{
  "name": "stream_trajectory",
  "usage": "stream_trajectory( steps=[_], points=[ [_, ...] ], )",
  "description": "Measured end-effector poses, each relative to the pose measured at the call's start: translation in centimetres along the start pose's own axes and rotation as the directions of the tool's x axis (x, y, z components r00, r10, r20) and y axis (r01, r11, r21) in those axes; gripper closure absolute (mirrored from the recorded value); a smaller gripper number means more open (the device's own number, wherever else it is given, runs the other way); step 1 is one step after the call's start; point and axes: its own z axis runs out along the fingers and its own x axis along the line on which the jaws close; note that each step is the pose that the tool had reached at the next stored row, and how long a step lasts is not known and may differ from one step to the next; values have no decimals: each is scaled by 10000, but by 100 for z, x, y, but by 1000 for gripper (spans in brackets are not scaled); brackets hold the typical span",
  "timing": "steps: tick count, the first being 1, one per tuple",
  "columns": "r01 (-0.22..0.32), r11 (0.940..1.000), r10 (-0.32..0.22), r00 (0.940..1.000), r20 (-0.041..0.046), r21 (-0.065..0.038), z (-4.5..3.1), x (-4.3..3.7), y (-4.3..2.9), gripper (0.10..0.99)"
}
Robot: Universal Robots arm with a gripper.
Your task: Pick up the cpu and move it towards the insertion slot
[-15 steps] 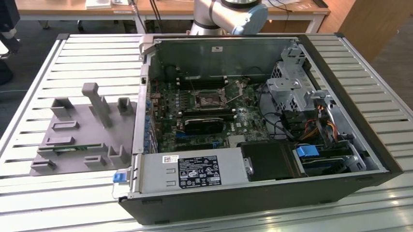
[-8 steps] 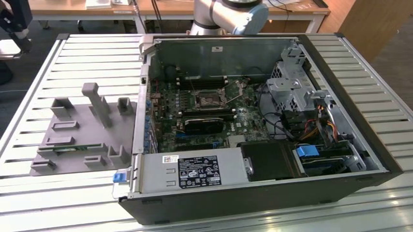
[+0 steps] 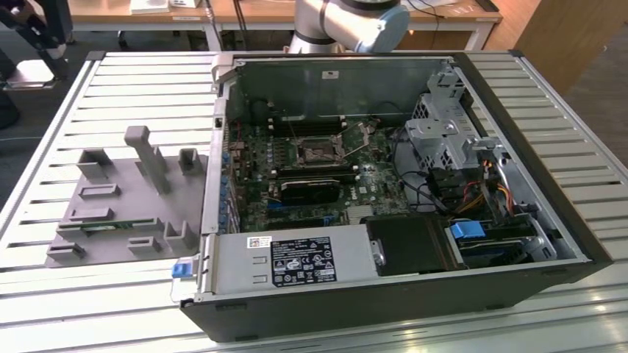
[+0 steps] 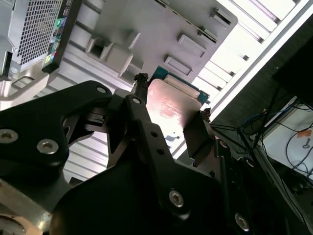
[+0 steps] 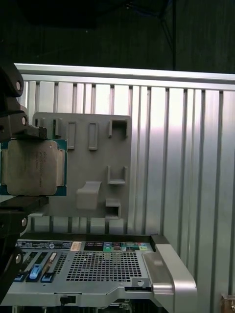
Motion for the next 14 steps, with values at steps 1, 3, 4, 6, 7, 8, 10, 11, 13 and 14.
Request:
stream_trajectory(
  steps=[1,3,4,6,7,8,10,11,13,14],
  points=[
    [0,10000,0,10000,0,0,0,-22,-1,545],
    [0,10000,0,10000,-1,1,0,-72,-1,545],
    [1,10000,-1,10000,-1,1,0,-99,-2,545],
    [1,10000,-1,10000,-1,0,1,-152,-3,545],
    [0,10000,0,10000,0,0,1,-179,-4,545],
    [1,10000,-1,10000,0,0,1,-208,-5,545],
    [0,10000,0,10000,-1,1,0,-268,-5,545],
    [0,10000,0,10000,-1,1,1,-298,-6,545],
    [0,10000,0,10000,0,0,2,-358,-7,545],
    [1,10000,-1,10000,0,0,2,-388,-8,545]
  ],
)
